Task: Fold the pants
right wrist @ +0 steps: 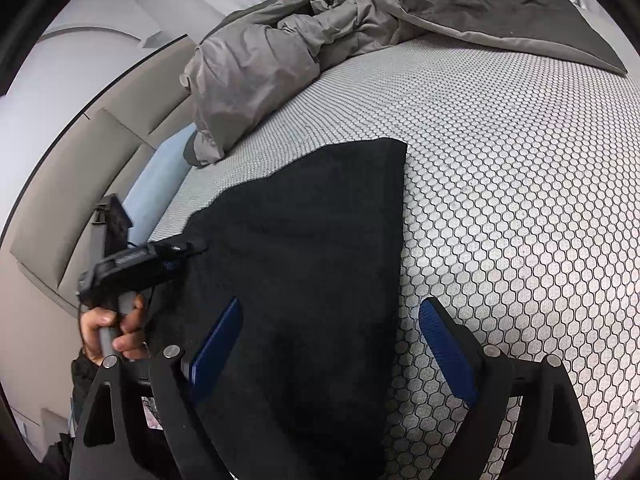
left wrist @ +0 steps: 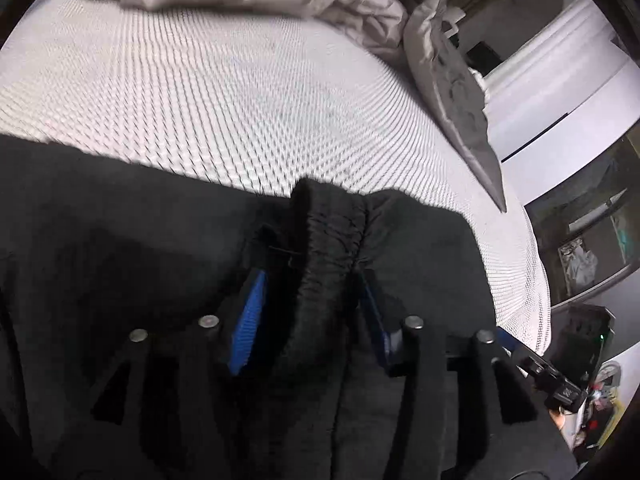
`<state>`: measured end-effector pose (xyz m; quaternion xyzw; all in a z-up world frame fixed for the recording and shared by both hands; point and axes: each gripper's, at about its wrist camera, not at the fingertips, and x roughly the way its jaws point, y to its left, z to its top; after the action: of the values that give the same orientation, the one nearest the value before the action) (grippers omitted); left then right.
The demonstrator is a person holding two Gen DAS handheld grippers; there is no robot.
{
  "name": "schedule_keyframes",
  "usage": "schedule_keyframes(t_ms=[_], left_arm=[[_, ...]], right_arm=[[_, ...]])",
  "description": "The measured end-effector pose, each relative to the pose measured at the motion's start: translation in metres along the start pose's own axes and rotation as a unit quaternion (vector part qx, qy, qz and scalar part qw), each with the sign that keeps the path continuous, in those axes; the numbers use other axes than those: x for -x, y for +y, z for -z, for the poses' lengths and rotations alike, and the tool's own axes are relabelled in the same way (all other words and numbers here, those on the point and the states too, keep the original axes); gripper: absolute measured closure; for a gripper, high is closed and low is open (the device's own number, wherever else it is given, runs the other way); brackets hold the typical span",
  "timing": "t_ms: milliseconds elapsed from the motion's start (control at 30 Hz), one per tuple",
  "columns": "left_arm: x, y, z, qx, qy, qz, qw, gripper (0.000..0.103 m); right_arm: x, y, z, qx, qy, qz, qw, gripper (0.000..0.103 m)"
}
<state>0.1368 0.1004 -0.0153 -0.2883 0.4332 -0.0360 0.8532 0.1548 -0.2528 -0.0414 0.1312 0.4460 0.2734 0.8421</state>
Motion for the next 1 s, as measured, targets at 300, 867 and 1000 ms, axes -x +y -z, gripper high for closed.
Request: schedule_keyframes(t_ms=[300,867,1000], left_arm=[[0.033,-0.017,0.072,-0.101,-0.024,-0.087,0.9908,0.017],[0.025,-0.004,0.09,-0.112,-0.024,-0.121,0.986,0.012],[0.022,-0.002,0.086,-0.11,-0.023,-0.12,0.9864,0.012]], right_arm=[[-0.008,0.001,0.001,0.007,0.016,0.022,1.0,0.012],[-0.006,0.009,0.024,0.038,0.048,0.035,0.998,0.012],[0.006,0.005,0.04,0.041,0.04,0.019,0.998,0.024]])
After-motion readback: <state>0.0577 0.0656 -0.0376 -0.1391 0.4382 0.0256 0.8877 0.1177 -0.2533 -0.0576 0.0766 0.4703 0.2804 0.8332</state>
